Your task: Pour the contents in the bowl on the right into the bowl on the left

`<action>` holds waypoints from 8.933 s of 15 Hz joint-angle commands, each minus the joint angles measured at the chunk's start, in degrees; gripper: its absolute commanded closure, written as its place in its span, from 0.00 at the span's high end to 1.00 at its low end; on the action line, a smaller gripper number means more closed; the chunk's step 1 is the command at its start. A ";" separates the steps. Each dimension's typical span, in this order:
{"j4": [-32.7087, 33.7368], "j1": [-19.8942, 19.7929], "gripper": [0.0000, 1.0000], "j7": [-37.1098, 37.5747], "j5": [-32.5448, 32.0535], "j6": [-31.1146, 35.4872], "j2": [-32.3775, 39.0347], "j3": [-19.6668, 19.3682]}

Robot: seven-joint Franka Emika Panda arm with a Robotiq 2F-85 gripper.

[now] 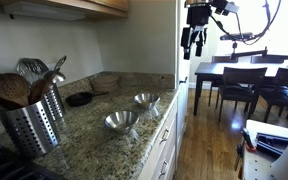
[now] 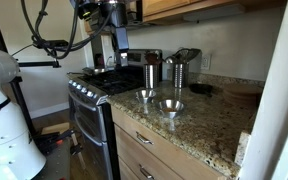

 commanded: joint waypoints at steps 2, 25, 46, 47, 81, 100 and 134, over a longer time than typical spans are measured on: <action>1.41 -0.42 1.00 -0.59 -1.14 1.94 3.63 -0.65; 21.52 0.23 1.00 -4.76 -1.70 9.54 32.48 -1.98; 19.79 0.21 1.00 -9.60 4.51 10.08 40.81 -0.29; 19.52 0.20 1.00 -9.50 5.03 10.81 41.23 -0.31; 30.61 -1.40 1.00 -8.92 5.34 17.51 56.82 0.19; 30.36 -1.24 0.16 -8.78 5.29 17.69 57.83 0.70; 30.45 -1.38 0.08 -11.75 9.16 12.82 53.42 1.68</action>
